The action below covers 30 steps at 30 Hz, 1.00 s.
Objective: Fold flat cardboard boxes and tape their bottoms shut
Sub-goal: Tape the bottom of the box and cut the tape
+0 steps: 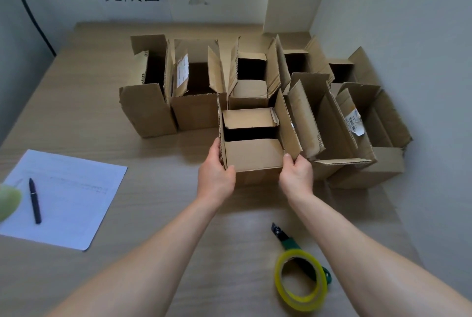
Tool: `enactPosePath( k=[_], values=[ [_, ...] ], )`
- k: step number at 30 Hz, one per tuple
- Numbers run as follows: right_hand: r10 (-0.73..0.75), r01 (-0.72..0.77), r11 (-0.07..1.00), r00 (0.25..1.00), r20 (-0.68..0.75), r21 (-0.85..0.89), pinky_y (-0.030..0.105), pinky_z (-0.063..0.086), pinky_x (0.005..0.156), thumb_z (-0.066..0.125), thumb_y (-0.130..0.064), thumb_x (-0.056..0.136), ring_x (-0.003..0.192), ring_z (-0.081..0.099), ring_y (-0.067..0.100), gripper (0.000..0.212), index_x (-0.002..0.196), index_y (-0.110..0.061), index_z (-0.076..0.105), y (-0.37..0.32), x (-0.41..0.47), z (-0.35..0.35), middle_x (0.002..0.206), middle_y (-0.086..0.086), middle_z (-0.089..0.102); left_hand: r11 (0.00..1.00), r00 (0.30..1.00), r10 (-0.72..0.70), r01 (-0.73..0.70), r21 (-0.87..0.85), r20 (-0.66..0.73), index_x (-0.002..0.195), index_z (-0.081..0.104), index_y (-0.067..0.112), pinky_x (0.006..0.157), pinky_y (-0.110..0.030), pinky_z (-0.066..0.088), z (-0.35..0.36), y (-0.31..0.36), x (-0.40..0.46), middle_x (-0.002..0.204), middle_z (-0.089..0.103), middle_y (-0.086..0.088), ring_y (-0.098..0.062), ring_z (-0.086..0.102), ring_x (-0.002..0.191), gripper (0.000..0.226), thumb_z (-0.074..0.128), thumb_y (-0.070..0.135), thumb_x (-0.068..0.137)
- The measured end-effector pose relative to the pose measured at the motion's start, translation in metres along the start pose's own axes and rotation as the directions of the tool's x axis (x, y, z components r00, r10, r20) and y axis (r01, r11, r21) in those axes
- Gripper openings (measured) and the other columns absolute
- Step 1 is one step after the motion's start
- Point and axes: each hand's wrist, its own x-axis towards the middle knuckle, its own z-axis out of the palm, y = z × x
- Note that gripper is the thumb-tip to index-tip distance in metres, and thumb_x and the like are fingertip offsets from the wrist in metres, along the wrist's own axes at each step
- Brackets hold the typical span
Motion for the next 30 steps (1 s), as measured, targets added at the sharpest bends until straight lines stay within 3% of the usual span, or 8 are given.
enactPosePath(
  k=[3, 6, 13, 17, 19, 23, 28, 30],
  values=[
    [-0.002, 0.002, 1.000, 1.000, -0.003, -0.010, 0.030, 0.037, 0.070, 0.048, -0.032, 0.100, 0.072, 0.057, 0.020, 0.033, 0.071, -0.016, 0.055, 0.002, 0.000, -0.001, 0.073, 0.000, 0.061, 1.000, 1.000, -0.008, 0.008, -0.011, -0.009, 0.150, 0.036, 0.020, 0.108, -0.031, 0.041, 0.002, 0.000, -0.002, 0.137, 0.058, 0.003, -0.016, 0.054, 0.123, 0.070, 0.060, 0.008, 0.085],
    [0.001, -0.001, 1.000, 1.000, -0.007, -0.022, 0.031, 0.040, 0.073, 0.049, -0.035, 0.099, 0.078, 0.059, 0.026, 0.032, 0.074, -0.016, 0.058, 0.004, 0.001, -0.001, 0.076, 0.004, 0.064, 1.000, 1.000, -0.004, 0.004, -0.001, -0.004, 0.147, 0.042, 0.019, 0.106, -0.037, 0.043, 0.003, 0.001, -0.002, 0.133, 0.061, 0.001, -0.021, 0.056, 0.119, 0.062, 0.056, 0.009, 0.087],
    [0.030, -0.031, 0.997, 1.000, -0.009, -0.068, 0.036, 0.045, 0.076, 0.046, -0.033, 0.100, 0.081, 0.059, 0.032, 0.039, 0.066, -0.014, 0.054, 0.004, 0.002, -0.001, 0.075, 0.008, 0.062, 0.999, 1.000, -0.009, 0.010, 0.045, -0.027, 0.136, 0.054, 0.014, 0.098, -0.033, 0.046, 0.005, 0.003, 0.002, 0.120, 0.067, -0.005, -0.026, 0.059, 0.110, 0.048, 0.048, 0.002, 0.090],
    [0.087, -0.086, 0.995, 0.996, 0.009, -0.058, 0.035, 0.044, 0.065, 0.051, -0.042, 0.096, 0.073, 0.061, 0.027, 0.045, 0.065, -0.012, 0.060, 0.013, -0.006, -0.003, 0.067, 0.006, 0.064, 0.999, 1.000, -0.012, 0.013, 0.040, -0.019, 0.134, 0.055, 0.015, 0.093, -0.027, 0.047, 0.004, 0.001, 0.003, 0.112, 0.069, 0.000, -0.018, 0.061, 0.098, 0.047, 0.051, 0.004, 0.088],
    [0.114, -0.113, 0.992, 0.993, 0.024, -0.049, 0.038, 0.052, 0.070, 0.051, -0.044, 0.096, 0.075, 0.065, 0.028, 0.045, 0.065, -0.013, 0.064, 0.016, -0.008, -0.002, 0.067, 0.006, 0.066, 0.999, 1.000, -0.014, 0.015, 0.047, -0.009, 0.133, 0.056, 0.016, 0.089, -0.023, 0.045, 0.004, -0.001, 0.002, 0.110, 0.069, 0.001, -0.014, 0.058, 0.091, 0.047, 0.053, 0.004, 0.088],
    [0.136, -0.135, 0.990, 0.991, 0.020, -0.030, 0.051, 0.056, 0.085, 0.049, -0.041, 0.098, 0.080, 0.068, 0.032, 0.043, 0.067, -0.016, 0.063, 0.015, -0.005, -0.003, 0.073, 0.008, 0.068, 0.997, 1.000, -0.022, 0.022, 0.074, 0.003, 0.129, 0.058, 0.018, 0.087, -0.029, 0.049, 0.007, -0.001, 0.002, 0.106, 0.070, -0.001, -0.022, 0.060, 0.094, 0.047, 0.050, 0.001, 0.086],
    [0.138, -0.137, 0.990, 0.990, 0.011, -0.033, 0.052, 0.056, 0.084, 0.048, -0.042, 0.099, 0.079, 0.069, 0.030, 0.043, 0.068, -0.017, 0.063, 0.015, -0.004, -0.004, 0.074, 0.007, 0.068, 0.998, 0.999, -0.027, 0.025, 0.056, 0.030, 0.132, 0.056, 0.021, 0.075, -0.013, 0.040, 0.009, -0.002, 0.000, 0.094, 0.064, 0.010, -0.001, 0.056, 0.074, 0.048, 0.051, 0.002, 0.088],
    [0.136, -0.136, 0.990, 0.991, 0.004, -0.038, 0.052, 0.056, 0.083, 0.048, -0.043, 0.099, 0.078, 0.069, 0.031, 0.044, 0.068, -0.016, 0.064, 0.015, -0.005, -0.004, 0.073, 0.008, 0.068, 0.998, 0.999, -0.022, 0.019, 0.057, 0.048, 0.132, 0.056, 0.022, 0.076, -0.015, 0.041, 0.007, -0.001, -0.001, 0.096, 0.064, 0.010, -0.003, 0.059, 0.080, 0.047, 0.052, 0.003, 0.089]
  ],
)
